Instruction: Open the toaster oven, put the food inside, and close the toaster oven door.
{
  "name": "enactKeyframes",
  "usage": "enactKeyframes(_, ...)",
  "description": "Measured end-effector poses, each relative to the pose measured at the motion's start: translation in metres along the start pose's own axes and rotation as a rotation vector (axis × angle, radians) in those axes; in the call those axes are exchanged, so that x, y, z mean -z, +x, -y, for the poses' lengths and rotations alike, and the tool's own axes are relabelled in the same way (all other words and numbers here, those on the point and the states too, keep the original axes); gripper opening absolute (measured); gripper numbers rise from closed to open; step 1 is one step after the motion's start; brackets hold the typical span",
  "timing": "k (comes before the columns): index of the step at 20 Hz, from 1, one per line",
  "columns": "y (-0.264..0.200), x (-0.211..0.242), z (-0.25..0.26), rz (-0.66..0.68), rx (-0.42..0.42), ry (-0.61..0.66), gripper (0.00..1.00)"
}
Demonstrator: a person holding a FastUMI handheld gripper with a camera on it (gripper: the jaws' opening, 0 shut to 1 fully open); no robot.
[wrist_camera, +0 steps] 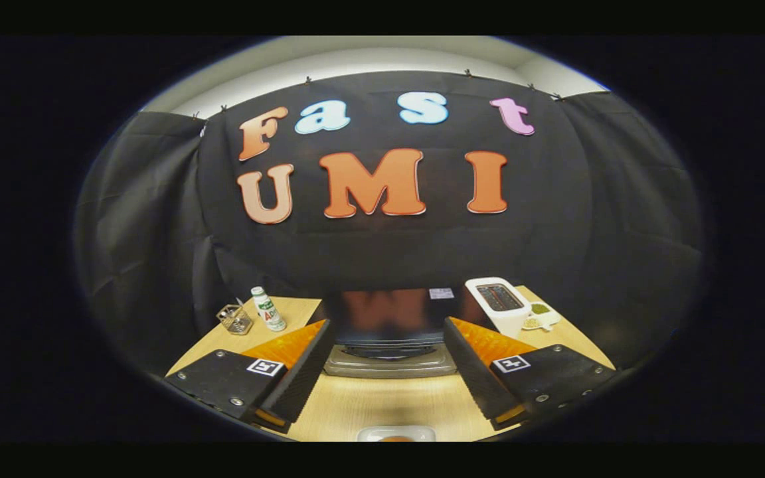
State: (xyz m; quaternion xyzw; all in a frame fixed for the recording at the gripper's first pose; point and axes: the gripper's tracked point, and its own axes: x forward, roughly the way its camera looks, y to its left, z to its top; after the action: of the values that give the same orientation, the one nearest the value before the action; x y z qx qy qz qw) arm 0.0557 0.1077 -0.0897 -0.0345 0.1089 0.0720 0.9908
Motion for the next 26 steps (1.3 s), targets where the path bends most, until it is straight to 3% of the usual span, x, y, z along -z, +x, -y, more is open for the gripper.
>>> enactKeyframes(13, 0.109, 0.069, -0.017, -0.194, 0.011, -0.104, 0.99)
enactKeyframes(21, 0.128, 0.086, -0.018, -0.221, 0.012, -0.08, 0.99)
enactKeyframes(26, 0.117, 0.091, -0.019, -0.237, -0.001, -0.06, 0.99)
